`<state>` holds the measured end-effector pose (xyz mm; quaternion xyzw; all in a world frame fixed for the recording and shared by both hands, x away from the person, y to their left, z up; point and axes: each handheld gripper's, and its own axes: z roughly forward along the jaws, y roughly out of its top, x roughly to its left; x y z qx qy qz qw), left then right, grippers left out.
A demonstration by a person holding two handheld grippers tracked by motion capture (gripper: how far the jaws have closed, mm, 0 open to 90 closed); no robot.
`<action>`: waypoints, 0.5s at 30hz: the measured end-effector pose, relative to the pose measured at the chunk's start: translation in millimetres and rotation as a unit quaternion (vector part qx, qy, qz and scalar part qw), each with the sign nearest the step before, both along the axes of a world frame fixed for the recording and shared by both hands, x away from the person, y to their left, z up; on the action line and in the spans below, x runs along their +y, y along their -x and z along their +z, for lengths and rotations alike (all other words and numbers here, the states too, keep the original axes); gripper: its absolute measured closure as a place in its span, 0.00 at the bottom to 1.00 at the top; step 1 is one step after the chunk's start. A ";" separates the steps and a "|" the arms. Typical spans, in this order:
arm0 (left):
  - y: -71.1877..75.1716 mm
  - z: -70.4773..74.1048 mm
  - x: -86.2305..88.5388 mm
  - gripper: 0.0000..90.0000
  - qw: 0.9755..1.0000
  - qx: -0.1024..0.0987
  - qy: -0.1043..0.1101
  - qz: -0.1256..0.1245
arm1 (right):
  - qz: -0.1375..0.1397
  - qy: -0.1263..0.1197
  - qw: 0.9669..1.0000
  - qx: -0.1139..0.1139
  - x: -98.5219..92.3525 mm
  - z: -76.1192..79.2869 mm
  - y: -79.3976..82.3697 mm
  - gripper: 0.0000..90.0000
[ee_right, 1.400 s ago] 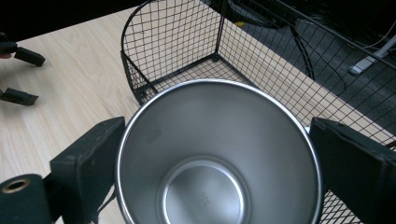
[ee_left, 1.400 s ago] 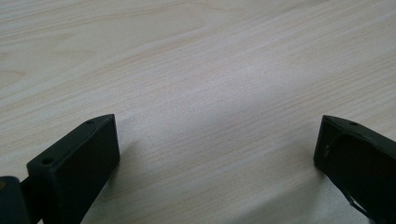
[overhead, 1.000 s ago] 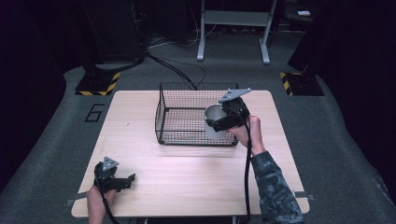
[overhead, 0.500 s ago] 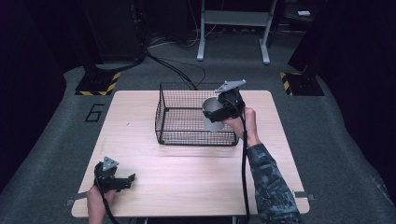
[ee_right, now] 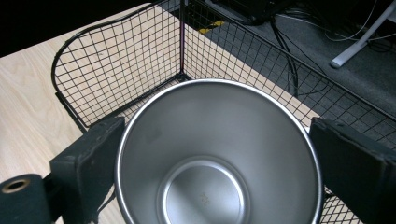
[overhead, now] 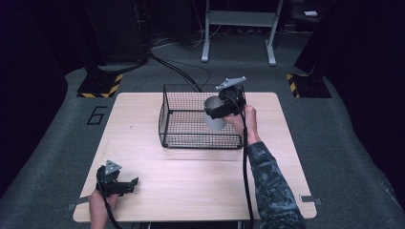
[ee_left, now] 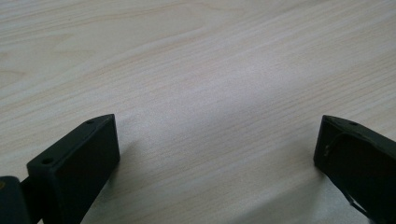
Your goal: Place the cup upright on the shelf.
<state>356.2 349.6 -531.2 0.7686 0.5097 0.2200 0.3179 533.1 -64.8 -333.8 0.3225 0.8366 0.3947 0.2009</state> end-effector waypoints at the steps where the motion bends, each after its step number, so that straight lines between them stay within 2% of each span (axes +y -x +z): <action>1: 0.0 0.0 0.0 0.00 1.000 0.000 0.000 0.000 | -0.002 -0.002 1.000 0.002 0.8 -0.7 -1.2 0.07; 6: 0.0 -0.2 -0.2 0.00 1.000 -0.002 0.000 0.001 | -0.005 0.003 1.000 0.006 4.6 -5.0 -6.6 0.07; 7: 0.0 -0.3 -0.2 0.00 1.000 -0.002 0.000 0.001 | -0.003 0.003 1.000 0.001 4.8 -6.7 -8.7 0.07; 9: -0.1 -0.8 -0.4 0.00 1.000 -0.005 0.002 0.002 | -0.004 0.003 1.000 0.006 5.0 -8.8 -11.4 0.07; 10: 0.0 -0.2 -0.1 0.00 1.000 -0.001 0.000 0.001 | -0.014 -0.003 1.000 0.016 6.0 -9.6 -11.0 0.07; 11: 0.0 -0.8 -0.4 0.00 1.000 -0.006 0.002 0.002 | -0.011 0.000 1.000 0.013 5.2 -11.0 -13.4 0.07; 12: 0.1 0.2 0.0 0.00 1.000 0.001 -0.001 0.000 | -0.013 -0.001 1.000 0.015 5.4 -12.3 -14.7 0.07; 15: 0.0 -0.3 -0.2 0.00 1.000 -0.002 0.000 0.001 | -0.014 0.000 1.000 0.020 6.3 -16.5 -18.8 0.07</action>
